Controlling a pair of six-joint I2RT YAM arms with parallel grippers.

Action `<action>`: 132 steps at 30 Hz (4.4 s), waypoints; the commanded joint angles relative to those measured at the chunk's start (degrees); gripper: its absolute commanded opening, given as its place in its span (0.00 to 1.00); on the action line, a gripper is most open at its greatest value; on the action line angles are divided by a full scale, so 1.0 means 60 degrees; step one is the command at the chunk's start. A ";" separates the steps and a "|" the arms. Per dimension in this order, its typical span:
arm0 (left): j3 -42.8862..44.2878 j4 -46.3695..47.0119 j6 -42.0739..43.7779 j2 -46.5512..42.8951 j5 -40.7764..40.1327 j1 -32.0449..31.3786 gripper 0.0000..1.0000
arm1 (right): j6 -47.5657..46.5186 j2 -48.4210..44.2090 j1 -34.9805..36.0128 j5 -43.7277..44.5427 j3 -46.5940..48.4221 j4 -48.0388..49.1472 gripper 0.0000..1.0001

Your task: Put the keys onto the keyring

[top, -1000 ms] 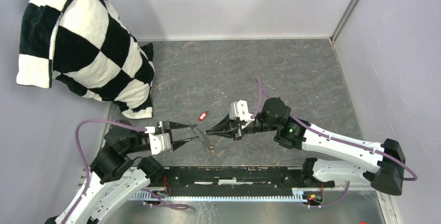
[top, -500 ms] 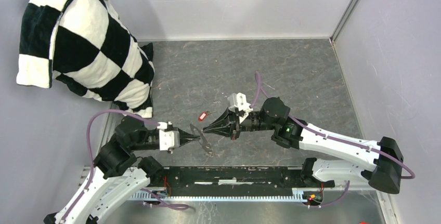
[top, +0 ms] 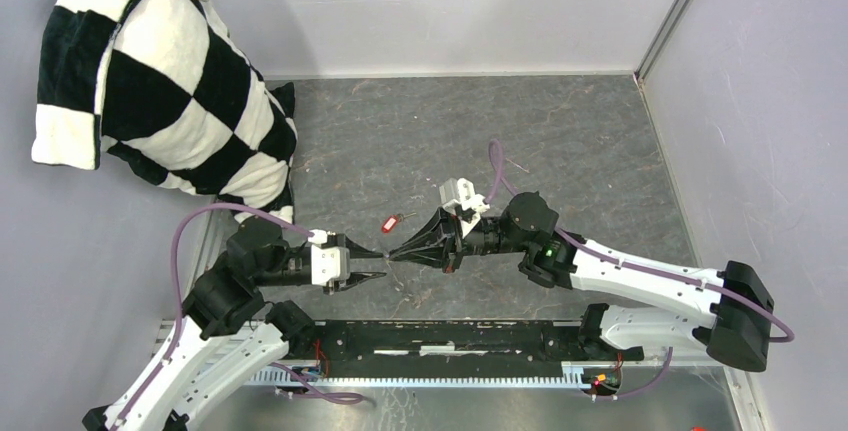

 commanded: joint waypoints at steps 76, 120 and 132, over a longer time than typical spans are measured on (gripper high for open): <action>0.1216 -0.0010 -0.0752 0.0895 0.0129 -0.0011 0.02 | -0.3843 0.1959 -0.0115 -0.1165 0.5416 -0.8488 0.35; 0.1450 -0.0343 -0.0900 0.1037 -0.0098 -0.0007 0.02 | -0.3576 0.1783 0.0080 -0.0941 0.4797 -0.7502 0.29; 0.1427 -0.0386 -0.0913 0.0999 -0.0140 -0.0007 0.02 | -0.3574 0.1654 0.0093 -0.0629 0.4638 -0.7172 0.09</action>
